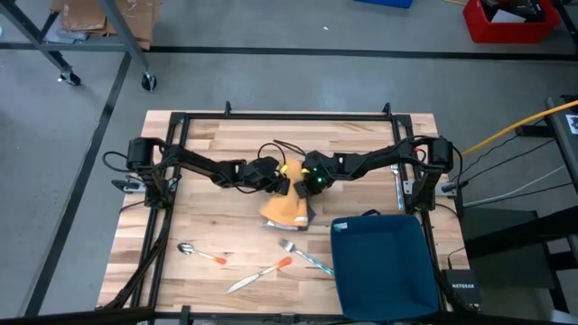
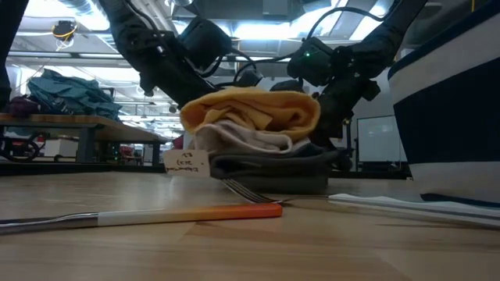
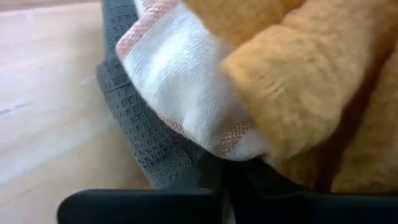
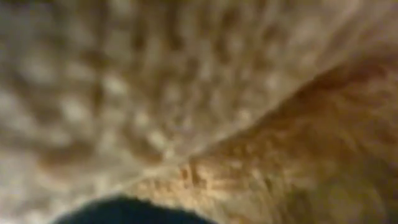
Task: Fold towel
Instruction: Put the stacked towels into the laundry bin
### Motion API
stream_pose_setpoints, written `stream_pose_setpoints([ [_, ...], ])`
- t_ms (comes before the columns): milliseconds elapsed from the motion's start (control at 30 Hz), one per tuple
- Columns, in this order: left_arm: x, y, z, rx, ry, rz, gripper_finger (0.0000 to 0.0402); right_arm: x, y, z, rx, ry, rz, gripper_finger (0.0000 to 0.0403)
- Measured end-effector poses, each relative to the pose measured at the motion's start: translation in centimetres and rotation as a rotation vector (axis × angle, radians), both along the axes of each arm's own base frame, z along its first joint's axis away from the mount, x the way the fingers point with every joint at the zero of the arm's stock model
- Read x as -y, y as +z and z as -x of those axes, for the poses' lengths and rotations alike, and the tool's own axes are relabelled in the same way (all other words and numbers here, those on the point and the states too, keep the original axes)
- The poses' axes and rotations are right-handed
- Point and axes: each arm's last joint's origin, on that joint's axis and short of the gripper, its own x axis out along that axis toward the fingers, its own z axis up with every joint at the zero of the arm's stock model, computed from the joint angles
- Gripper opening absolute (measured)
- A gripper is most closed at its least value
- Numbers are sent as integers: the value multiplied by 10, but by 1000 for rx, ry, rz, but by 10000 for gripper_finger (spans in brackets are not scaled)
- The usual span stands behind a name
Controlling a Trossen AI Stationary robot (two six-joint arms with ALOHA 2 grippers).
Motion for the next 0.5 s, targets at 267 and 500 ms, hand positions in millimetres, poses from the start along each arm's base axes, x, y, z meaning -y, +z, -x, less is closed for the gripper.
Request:
stream_pose_setpoints([
  [267,-11,-3,4,-70,-33,-15,30,1,-2,4,-74,-46,44,7],
  [500,-20,-8,10,-151,-69,-78,98,2,-3,4,-81,-49,45,7],
])
